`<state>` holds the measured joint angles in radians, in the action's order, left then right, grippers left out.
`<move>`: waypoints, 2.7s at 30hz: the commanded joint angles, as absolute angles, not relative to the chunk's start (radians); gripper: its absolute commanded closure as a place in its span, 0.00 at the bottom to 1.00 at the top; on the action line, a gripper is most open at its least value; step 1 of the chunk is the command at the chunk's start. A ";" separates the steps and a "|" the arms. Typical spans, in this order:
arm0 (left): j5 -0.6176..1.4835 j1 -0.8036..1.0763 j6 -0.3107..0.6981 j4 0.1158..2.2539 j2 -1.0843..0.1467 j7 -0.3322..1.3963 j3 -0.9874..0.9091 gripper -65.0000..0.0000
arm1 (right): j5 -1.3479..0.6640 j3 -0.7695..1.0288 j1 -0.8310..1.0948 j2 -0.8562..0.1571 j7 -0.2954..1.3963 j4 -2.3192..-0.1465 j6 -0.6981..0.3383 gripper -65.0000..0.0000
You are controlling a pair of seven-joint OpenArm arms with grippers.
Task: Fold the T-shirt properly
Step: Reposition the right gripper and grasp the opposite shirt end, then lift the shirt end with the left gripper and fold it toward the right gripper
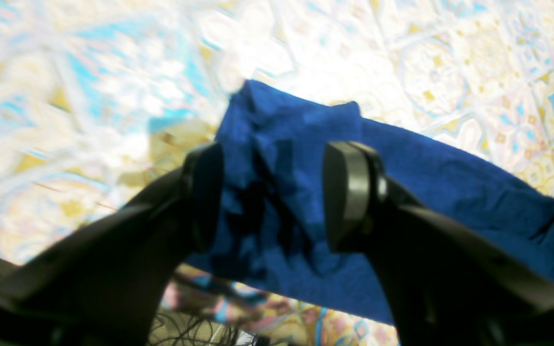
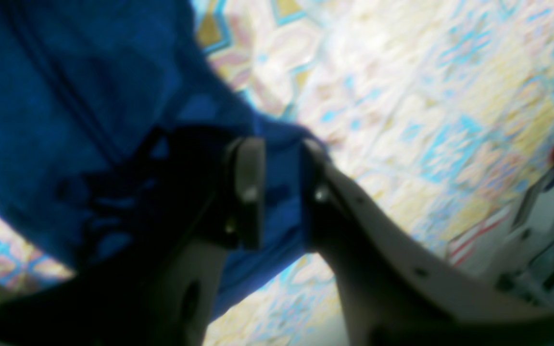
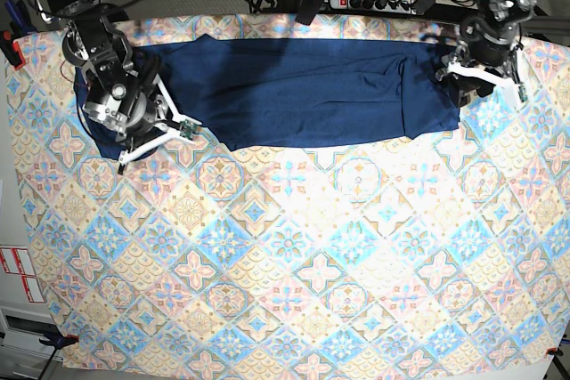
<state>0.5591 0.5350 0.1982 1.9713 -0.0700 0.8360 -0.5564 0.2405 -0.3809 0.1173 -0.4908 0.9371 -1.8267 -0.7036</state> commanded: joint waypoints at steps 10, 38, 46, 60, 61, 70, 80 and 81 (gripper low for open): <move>0.604 0.435 0.208 1.873 -0.288 1.033 -0.570 0.50 | 0.254 -0.378 0.105 -0.444 0.932 -1.842 -0.698 0.80; 0.596 0.303 0.312 1.586 -0.367 1.115 -0.430 0.11 | 0.254 -0.371 0.131 -0.444 0.932 -1.871 -0.698 0.80; 0.595 0.277 0.312 1.509 -0.355 1.089 -0.377 0.11 | 0.254 -0.371 0.131 -0.444 0.932 -1.873 -0.698 0.80; 0.608 0.278 0.331 1.420 -0.323 1.020 -0.213 0.33 | 0.254 -0.371 0.131 -0.446 0.934 -1.893 -0.698 0.80; 0.608 0.282 0.351 1.426 -0.318 1.020 -0.206 0.39 | 0.254 -0.371 0.131 -0.446 0.934 -1.893 -0.698 0.80; 0.630 0.334 0.404 1.595 -0.295 1.013 -0.213 0.76 | 0.254 -0.371 0.128 -0.446 0.934 -1.893 -0.698 0.80; 0.628 0.328 0.404 1.659 -0.295 1.010 -0.415 0.83 | 0.254 -0.351 0.131 -0.447 0.932 -1.893 -0.698 0.80; 0.628 0.317 0.404 1.659 -0.295 1.010 -0.432 0.84 | 0.254 -0.343 0.133 -0.447 0.931 -1.893 -0.698 0.80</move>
<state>0.6189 0.3271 0.4026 1.6398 -0.2817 1.0290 -0.4282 0.2535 -0.3538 0.1440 -0.4355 0.9360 -1.8740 -0.7036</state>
